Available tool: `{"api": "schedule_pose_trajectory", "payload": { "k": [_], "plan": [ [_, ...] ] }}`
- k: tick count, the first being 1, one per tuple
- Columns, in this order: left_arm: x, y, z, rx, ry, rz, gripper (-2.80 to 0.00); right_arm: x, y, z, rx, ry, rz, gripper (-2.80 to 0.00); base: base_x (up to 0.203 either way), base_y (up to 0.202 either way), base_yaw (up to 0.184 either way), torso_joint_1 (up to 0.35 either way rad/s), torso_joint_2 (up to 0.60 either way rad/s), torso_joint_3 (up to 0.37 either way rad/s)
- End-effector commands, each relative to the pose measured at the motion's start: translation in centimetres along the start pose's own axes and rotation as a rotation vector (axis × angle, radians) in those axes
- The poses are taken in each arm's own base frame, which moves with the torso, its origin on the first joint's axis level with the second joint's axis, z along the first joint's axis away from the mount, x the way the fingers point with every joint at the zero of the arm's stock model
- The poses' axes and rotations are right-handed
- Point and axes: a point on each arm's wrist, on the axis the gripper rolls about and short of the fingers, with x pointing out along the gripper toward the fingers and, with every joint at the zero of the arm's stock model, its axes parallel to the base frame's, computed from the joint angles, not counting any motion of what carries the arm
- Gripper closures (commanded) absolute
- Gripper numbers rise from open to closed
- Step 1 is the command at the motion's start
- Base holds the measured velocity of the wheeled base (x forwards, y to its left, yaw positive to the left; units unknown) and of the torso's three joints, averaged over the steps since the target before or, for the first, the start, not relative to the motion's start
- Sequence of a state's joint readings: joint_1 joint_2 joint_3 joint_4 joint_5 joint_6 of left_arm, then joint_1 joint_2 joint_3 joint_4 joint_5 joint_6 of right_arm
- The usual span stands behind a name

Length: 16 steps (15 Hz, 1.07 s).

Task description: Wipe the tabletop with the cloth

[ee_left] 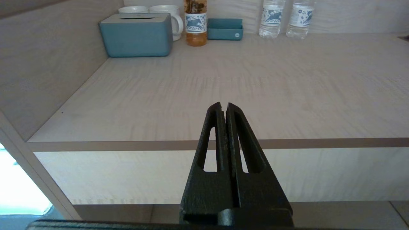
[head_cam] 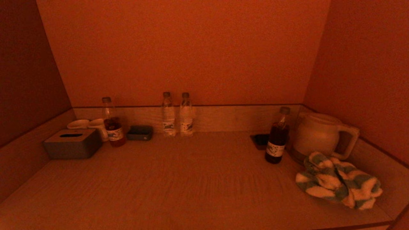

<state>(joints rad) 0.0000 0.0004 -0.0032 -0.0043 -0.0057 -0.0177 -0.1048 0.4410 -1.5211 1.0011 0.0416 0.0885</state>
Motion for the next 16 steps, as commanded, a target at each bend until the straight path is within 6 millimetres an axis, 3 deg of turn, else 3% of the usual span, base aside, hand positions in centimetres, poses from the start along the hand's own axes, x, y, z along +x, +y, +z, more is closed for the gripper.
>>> {"api": "schedule_pose_trajectory", "payload": {
  "k": [1,3,16],
  "plan": [
    [0.0,0.0,0.0,-0.001,-0.001,0.0,0.0,-1.7,-0.2,-2.0,-0.004,-0.021,0.006,0.0,0.0,0.0,0.0,0.0,0.0,0.0],
    [0.0,0.0,0.0,-0.001,-0.001,0.0,0.0,-2.9,-0.3,-3.9,-0.026,-0.033,0.006,0.0,0.0,0.0,0.0,0.0,0.0,0.0],
    [0.0,0.0,0.0,-0.001,-0.001,0.0,0.0,-3.1,-1.8,-6.0,-0.018,-0.05,0.008,0.0,0.0,0.0,0.0,0.0,0.0,0.0]
  ]
}}
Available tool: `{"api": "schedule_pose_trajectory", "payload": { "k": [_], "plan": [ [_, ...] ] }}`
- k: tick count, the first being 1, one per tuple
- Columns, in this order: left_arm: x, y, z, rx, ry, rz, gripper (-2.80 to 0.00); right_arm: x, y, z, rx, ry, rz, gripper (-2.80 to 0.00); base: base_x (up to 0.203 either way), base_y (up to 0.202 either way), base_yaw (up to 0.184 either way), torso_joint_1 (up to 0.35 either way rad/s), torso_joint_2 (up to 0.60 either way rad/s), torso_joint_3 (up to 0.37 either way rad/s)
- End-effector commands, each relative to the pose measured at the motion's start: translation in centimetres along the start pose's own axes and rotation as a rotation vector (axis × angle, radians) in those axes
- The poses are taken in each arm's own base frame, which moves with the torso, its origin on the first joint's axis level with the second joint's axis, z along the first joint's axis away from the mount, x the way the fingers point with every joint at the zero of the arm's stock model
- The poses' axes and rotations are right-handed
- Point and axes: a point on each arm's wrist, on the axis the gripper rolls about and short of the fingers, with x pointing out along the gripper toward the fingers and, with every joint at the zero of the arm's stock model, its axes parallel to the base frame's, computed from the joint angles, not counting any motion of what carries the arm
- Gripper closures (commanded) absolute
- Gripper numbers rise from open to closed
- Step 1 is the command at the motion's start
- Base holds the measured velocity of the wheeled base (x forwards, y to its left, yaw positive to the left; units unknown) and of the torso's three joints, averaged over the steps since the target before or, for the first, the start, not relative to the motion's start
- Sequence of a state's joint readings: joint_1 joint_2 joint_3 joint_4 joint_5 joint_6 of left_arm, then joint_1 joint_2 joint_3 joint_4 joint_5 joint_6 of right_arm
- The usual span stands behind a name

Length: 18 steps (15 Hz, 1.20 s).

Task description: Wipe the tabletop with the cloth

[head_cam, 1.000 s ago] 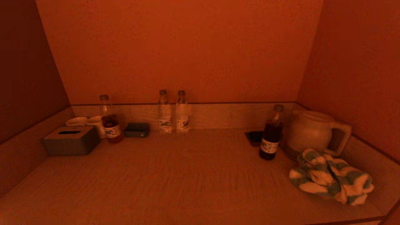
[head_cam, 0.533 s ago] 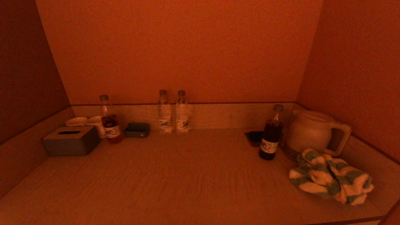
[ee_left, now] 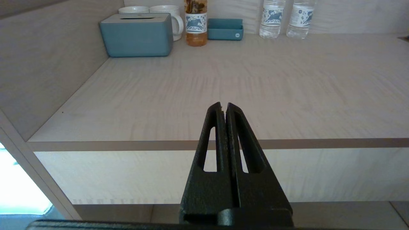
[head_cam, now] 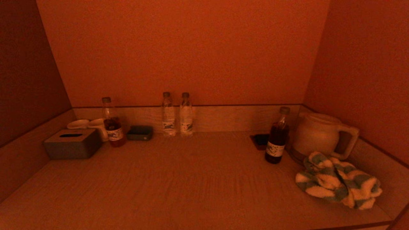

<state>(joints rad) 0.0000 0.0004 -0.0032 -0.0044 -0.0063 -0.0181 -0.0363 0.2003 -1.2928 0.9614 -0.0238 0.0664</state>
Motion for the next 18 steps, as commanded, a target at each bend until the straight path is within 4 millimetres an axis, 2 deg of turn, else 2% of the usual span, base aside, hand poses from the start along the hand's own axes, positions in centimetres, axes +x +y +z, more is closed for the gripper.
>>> {"api": "schedule_pose_trajectory", "payload": {
  "k": [1,3,4,5,8,10,12,14,18],
  "plan": [
    [0.0,0.0,0.0,0.0,0.0,0.0,0.0,-0.2,-0.2,-0.8,-0.028,-0.003,0.005,0.0,0.0,0.0,0.0,0.0,0.0,0.0],
    [0.0,0.0,0.0,0.0,0.0,0.0,0.0,-1.1,-0.6,-4.1,-0.078,-0.027,0.013,0.0,0.0,0.0,0.0,0.0,0.0,0.0],
    [0.0,0.0,0.0,0.0,0.0,-0.001,0.0,-0.6,-0.8,-5.3,-0.096,-0.006,-0.007,0.0,0.0,0.0,0.0,0.0,0.0,0.0],
    [0.0,0.0,0.0,0.0,0.0,-0.001,0.0,-0.2,-0.9,-6.0,-0.111,0.009,-0.035,0.0,0.0,0.0,0.0,0.0,0.0,0.0],
    [0.0,0.0,0.0,0.0,0.0,0.0,0.0,0.2,-0.9,-6.1,-0.109,-0.012,-0.048,0.0,0.0,0.0,0.0,0.0,0.0,0.0],
    [0.0,0.0,0.0,0.0,0.0,0.0,0.0,2.7,-0.9,-6.8,-0.097,-0.031,-0.052,0.0,0.0,0.0,0.0,0.0,0.0,0.0],
    [0.0,0.0,0.0,0.0,0.0,-0.001,0.0,4.3,-0.8,-7.3,-0.09,-0.07,-0.057,0.0,0.0,0.0,0.0,0.0,0.0,0.0],
    [0.0,0.0,0.0,0.0,0.0,0.0,0.0,6.5,-0.9,-9.1,-0.091,-0.035,-0.062,0.0,0.0,0.0,0.0,0.0,0.0,0.0],
    [0.0,0.0,0.0,0.0,0.0,0.0,0.0,8.8,-0.9,-11.6,-0.095,0.005,-0.062,0.0,0.0,0.0,0.0,0.0,0.0,0.0]
  ]
}}
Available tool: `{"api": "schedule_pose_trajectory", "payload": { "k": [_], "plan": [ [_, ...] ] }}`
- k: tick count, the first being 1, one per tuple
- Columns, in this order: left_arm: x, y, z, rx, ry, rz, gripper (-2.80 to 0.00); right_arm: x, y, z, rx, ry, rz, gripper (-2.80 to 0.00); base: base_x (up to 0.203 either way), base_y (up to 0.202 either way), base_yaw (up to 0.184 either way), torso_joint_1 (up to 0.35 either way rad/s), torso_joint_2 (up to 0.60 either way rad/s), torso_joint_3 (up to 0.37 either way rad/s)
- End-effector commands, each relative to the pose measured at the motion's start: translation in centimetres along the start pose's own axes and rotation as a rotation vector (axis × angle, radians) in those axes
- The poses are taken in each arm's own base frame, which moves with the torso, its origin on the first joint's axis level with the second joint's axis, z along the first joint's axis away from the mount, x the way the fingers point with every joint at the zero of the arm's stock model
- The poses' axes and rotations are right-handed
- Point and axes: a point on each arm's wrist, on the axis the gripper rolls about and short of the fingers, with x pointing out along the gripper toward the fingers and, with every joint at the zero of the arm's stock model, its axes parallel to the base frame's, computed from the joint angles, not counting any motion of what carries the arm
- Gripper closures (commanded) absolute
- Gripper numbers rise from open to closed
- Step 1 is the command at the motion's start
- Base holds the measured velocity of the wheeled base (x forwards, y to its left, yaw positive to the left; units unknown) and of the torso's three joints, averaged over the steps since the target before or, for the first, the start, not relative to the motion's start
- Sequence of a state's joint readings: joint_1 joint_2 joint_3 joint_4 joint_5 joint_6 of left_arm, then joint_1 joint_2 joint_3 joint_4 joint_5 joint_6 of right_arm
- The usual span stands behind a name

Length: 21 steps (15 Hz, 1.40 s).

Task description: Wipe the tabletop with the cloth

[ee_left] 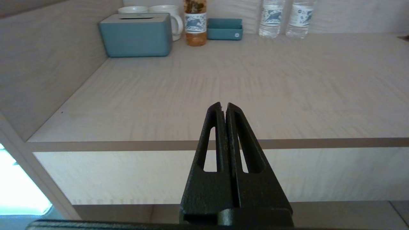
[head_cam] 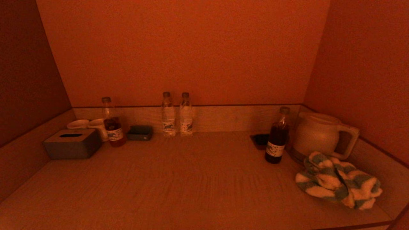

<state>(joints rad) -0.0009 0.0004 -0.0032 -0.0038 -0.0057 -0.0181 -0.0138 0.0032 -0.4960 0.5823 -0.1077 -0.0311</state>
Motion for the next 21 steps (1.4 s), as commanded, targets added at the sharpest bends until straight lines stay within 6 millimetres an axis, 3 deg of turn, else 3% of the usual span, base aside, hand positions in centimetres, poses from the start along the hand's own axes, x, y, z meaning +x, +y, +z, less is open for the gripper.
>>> {"api": "schedule_pose_trajectory", "payload": {
  "k": [1,4,9,12,21],
  "plan": [
    [0.0,0.0,0.0,0.0,-0.001,0.0,0.0,0.8,0.0,1.4,0.02,-0.214,-0.007,0.0,0.0,0.0,0.0,0.0,0.0,0.0],
    [0.0,0.0,0.0,0.0,-0.001,0.0,0.0,2.6,0.3,-0.1,0.011,-0.226,-0.015,0.0,0.0,0.0,0.0,0.0,0.0,0.0],
    [0.0,0.0,0.0,0.0,-0.003,0.0,0.0,2.9,0.3,-0.4,0.007,-0.234,-0.018,0.0,0.0,0.0,0.0,0.0,0.0,0.0],
    [0.0,0.0,0.0,0.0,-0.003,0.0,0.0,5.1,0.6,-3.6,-0.012,-0.149,-0.013,0.0,0.0,0.0,0.0,0.0,0.0,0.0],
    [0.0,0.0,0.0,0.0,-0.001,0.0,0.0,5.8,0.8,-4.7,-0.04,-0.17,-0.005,0.0,0.0,0.0,0.0,0.0,0.0,0.0]
  ]
}}
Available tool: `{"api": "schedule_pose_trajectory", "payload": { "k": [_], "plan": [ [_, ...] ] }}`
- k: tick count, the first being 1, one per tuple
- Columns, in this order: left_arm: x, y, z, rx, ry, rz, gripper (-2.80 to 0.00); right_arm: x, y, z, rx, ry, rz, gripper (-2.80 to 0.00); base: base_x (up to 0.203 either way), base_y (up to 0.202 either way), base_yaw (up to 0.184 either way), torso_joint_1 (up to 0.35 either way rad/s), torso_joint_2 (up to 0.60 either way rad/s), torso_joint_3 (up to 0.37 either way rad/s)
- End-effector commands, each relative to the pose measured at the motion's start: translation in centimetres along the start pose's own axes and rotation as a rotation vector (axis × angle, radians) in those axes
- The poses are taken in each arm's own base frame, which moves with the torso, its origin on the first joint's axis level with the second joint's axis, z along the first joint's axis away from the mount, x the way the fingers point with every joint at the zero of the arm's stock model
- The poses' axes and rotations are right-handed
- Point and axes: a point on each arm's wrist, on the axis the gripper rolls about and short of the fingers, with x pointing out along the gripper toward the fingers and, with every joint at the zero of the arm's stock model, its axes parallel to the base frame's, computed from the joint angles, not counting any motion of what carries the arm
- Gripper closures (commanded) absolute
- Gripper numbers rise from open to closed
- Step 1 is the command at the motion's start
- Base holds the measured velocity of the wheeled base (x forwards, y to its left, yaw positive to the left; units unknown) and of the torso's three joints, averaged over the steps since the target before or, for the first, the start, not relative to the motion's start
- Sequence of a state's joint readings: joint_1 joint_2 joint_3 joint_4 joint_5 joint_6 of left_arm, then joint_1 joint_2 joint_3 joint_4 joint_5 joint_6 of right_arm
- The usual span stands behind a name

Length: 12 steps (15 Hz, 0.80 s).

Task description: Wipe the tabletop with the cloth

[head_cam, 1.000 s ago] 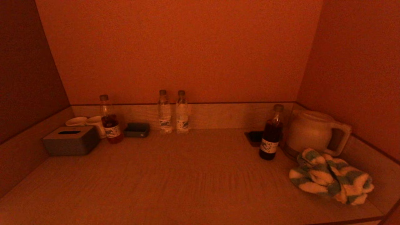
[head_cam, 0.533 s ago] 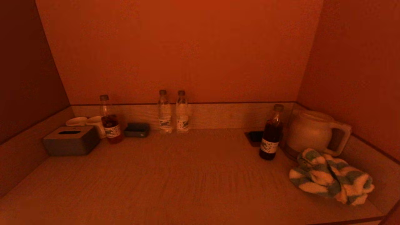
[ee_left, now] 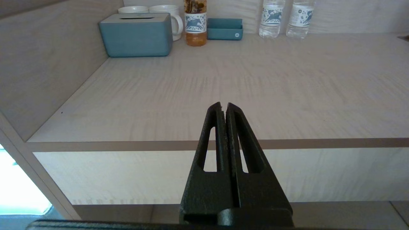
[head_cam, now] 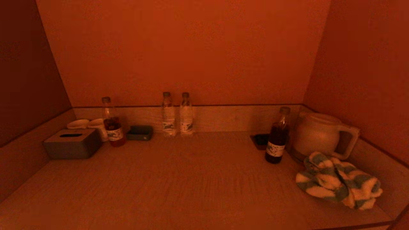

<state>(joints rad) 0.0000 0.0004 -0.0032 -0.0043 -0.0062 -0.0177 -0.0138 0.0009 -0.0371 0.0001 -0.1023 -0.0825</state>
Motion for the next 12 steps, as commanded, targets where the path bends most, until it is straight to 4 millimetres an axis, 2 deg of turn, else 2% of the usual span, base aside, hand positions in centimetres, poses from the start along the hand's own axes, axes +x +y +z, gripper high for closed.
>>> {"api": "schedule_pose_trajectory", "payload": {
  "k": [1,10,12],
  "plan": [
    [0.0,0.0,0.0,-0.001,-0.002,0.0,0.0,0.1,0.0,0.3,-0.011,-0.061,0.016,0.0,0.0,0.0,0.0,0.0,0.0,0.0],
    [0.0,0.0,0.0,-0.001,-0.001,0.0,0.0,0.2,0.3,-0.4,-0.018,-0.03,0.099,0.0,0.0,0.0,0.0,0.0,0.0,0.0],
    [0.0,0.0,0.0,-0.001,-0.001,-0.001,0.0,0.2,0.4,-1.1,-0.015,0.03,0.116,0.0,0.0,0.0,0.0,0.0,0.0,0.0]
  ]
}}
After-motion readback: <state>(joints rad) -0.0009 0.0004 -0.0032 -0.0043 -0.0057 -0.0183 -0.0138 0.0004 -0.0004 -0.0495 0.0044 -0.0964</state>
